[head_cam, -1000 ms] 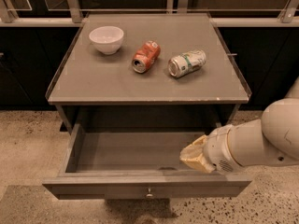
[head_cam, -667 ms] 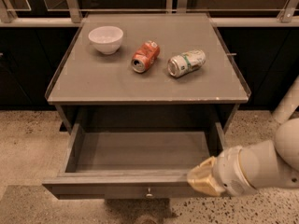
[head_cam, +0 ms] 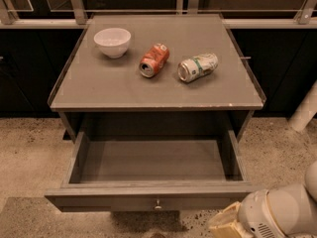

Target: Close bottom drawer

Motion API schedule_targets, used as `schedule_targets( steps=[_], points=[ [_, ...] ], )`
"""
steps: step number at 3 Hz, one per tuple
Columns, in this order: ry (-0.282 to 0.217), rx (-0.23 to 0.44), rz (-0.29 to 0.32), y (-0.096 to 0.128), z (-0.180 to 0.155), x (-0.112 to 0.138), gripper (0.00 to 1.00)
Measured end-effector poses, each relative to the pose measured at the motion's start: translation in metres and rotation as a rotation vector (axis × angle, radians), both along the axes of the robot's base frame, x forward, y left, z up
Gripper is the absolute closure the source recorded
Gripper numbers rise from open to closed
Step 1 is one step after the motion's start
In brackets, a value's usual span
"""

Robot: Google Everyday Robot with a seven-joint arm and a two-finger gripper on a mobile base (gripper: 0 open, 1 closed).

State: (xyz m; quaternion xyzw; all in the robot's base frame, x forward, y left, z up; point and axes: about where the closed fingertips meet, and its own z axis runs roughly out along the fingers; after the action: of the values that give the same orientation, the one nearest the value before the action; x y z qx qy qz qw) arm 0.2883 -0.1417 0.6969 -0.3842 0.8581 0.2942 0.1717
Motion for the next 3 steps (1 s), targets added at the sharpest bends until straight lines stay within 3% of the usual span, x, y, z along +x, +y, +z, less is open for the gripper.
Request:
schedule_targets(
  steps=[1,2,3],
  points=[
    [-0.025,0.075,-0.089,0.001,-0.034,-0.007,1.00],
    [-0.151,0.171,-0.210,0.001,-0.062,0.007,1.00],
    [-0.296,0.198,-0.270,-0.004,-0.065,0.040,1.00]
  ],
)
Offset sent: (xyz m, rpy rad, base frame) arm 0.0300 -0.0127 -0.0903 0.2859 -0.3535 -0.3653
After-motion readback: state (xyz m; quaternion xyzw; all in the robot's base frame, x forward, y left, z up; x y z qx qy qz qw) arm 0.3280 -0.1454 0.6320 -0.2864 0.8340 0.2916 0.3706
